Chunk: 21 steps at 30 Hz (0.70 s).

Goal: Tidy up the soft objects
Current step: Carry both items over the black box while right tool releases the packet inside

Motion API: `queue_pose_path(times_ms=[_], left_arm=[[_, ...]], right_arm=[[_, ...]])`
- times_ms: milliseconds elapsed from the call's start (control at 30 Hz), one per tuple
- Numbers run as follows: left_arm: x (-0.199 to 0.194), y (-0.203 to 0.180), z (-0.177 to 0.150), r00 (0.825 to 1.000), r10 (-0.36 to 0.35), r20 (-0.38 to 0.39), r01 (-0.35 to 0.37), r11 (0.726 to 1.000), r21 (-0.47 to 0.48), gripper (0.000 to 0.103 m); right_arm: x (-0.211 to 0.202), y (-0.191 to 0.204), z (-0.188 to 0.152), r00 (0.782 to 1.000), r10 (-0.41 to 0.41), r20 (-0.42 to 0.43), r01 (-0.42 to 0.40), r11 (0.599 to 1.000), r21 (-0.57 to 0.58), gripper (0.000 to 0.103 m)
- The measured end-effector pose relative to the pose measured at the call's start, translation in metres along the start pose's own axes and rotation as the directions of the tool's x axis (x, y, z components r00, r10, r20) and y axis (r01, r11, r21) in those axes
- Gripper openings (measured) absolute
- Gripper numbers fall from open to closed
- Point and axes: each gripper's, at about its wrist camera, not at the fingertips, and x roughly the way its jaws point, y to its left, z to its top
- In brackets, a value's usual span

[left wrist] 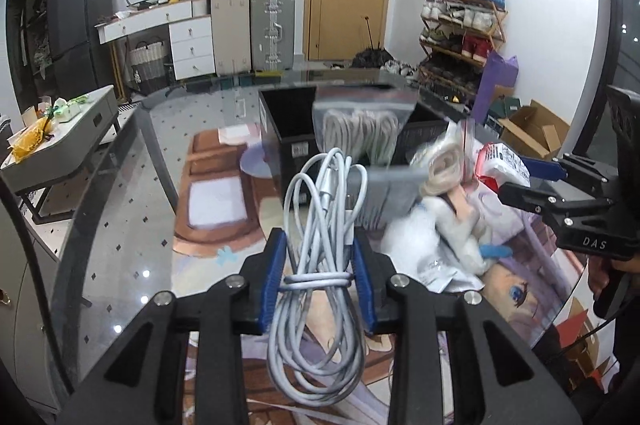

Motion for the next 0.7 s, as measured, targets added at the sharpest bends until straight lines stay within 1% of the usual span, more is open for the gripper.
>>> queue_pose_path(times_ms=[167,333,433,700], left_arm=[[-0.006,0.007,0.019,0.999,0.012,0.043,-0.012,1.000,-0.005,0.031],[-0.008,0.015,0.039,0.997,0.015,0.076,-0.013,0.999,-0.030,0.031],[-0.006,0.017,0.050,0.996,0.012,0.093,-0.009,0.999,-0.033,0.031],[0.007,0.018,0.075,0.994,-0.001,0.106,0.005,0.999,-0.041,0.031]], right_arm=[[-0.011,0.002,0.021,0.999,0.023,0.039,-0.023,1.000,-0.002,0.059],[-0.011,-0.003,0.042,0.997,0.045,0.068,-0.045,0.999,0.006,0.059],[-0.008,-0.004,0.055,0.996,0.044,0.082,-0.045,0.999,0.004,0.059],[0.005,-0.003,0.077,0.996,0.040,0.086,-0.041,0.999,0.012,0.059]])
